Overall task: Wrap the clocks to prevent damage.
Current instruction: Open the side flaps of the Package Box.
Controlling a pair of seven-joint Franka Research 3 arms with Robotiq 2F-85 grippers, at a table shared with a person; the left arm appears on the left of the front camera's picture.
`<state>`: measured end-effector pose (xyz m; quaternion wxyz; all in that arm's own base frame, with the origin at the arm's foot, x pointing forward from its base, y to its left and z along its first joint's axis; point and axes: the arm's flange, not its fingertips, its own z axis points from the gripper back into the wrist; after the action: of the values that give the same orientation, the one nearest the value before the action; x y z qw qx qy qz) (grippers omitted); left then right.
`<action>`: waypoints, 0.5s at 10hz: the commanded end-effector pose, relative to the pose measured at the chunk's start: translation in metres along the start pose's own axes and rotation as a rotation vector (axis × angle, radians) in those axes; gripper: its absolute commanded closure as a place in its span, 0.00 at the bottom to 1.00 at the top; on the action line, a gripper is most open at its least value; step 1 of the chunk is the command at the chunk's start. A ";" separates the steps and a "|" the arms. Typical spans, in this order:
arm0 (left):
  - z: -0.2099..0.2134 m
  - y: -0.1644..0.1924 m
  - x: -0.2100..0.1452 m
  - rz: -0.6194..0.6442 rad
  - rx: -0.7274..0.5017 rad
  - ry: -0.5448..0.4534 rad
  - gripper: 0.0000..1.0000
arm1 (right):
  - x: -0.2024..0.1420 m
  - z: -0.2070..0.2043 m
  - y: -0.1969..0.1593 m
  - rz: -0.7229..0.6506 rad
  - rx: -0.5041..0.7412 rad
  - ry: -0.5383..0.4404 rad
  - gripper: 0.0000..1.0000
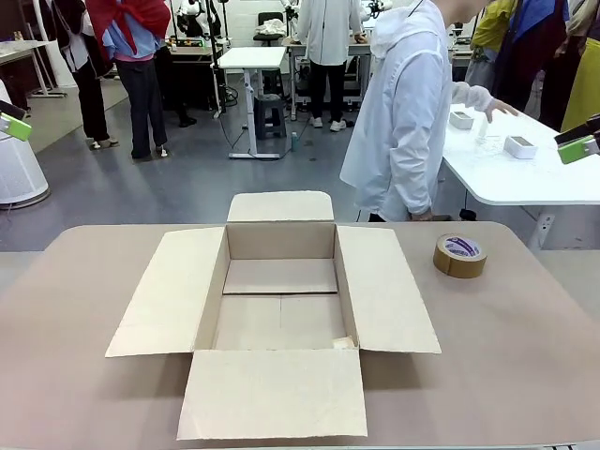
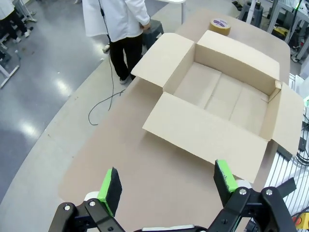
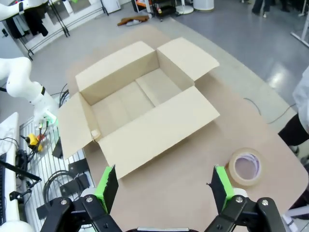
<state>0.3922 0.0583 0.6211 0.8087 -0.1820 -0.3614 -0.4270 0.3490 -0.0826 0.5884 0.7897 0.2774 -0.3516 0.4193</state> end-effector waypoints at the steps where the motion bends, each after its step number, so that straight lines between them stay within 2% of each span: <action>1: -0.001 0.001 0.003 -0.007 -0.007 -0.005 0.00 | 0.002 -0.002 -0.002 0.009 0.015 -0.012 0.00; 2: 0.000 0.000 0.000 0.000 0.000 0.000 0.00 | 0.000 0.000 0.000 0.000 0.000 0.000 0.00; 3: 0.002 -0.006 0.001 -0.001 -0.023 -0.045 0.00 | 0.001 0.001 0.007 0.022 -0.018 0.001 0.60; 4: 0.006 -0.009 0.003 -0.023 -0.018 -0.016 0.60 | 0.002 0.003 0.012 0.034 -0.014 0.004 0.60; 5: 0.011 -0.014 -0.001 -0.020 -0.029 -0.022 0.60 | 0.002 0.005 0.018 0.036 -0.010 0.006 1.00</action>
<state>0.3855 0.0554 0.6271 0.8032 -0.1883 -0.3646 -0.4317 0.3421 -0.0786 0.5975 0.7872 0.2677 -0.3562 0.4264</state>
